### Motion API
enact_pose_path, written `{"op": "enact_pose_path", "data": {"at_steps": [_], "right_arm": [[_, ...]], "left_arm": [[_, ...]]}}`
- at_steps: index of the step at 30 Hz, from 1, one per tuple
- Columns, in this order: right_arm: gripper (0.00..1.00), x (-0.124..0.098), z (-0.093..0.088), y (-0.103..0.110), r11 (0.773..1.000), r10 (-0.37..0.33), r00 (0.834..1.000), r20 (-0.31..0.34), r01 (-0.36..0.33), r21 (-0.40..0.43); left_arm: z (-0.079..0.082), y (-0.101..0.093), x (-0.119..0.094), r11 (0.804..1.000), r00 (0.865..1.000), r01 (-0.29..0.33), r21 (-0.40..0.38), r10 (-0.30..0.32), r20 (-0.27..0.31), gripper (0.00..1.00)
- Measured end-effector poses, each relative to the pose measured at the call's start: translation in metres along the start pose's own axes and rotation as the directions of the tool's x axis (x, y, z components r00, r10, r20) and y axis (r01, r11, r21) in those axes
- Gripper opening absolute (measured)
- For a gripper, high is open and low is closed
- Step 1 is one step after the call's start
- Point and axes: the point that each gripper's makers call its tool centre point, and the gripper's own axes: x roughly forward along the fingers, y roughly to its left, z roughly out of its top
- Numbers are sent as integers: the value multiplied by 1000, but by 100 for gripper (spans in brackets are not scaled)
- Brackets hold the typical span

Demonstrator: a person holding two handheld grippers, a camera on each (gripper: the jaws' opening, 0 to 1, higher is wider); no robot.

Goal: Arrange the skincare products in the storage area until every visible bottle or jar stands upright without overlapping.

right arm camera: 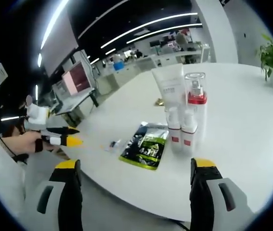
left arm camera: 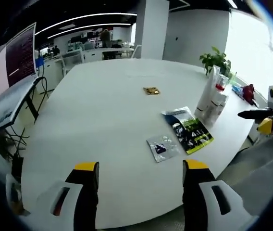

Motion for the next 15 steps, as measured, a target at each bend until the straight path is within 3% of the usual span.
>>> {"op": "enact_pose_path", "data": {"at_steps": [6, 9, 15], "right_arm": [[97, -2, 0, 4, 1000, 6, 1000, -3, -6, 9], [98, -3, 0, 6, 1000, 8, 1000, -7, -8, 10], [100, -4, 0, 7, 1000, 2, 1000, -10, -2, 4]], "left_arm": [[6, 3, -8, 1000, 1000, 2, -26, -2, 4, 80], [7, -2, -12, 997, 999, 45, -68, -46, -17, 83], [6, -10, -16, 997, 997, 69, -35, -69, -19, 94]]}}
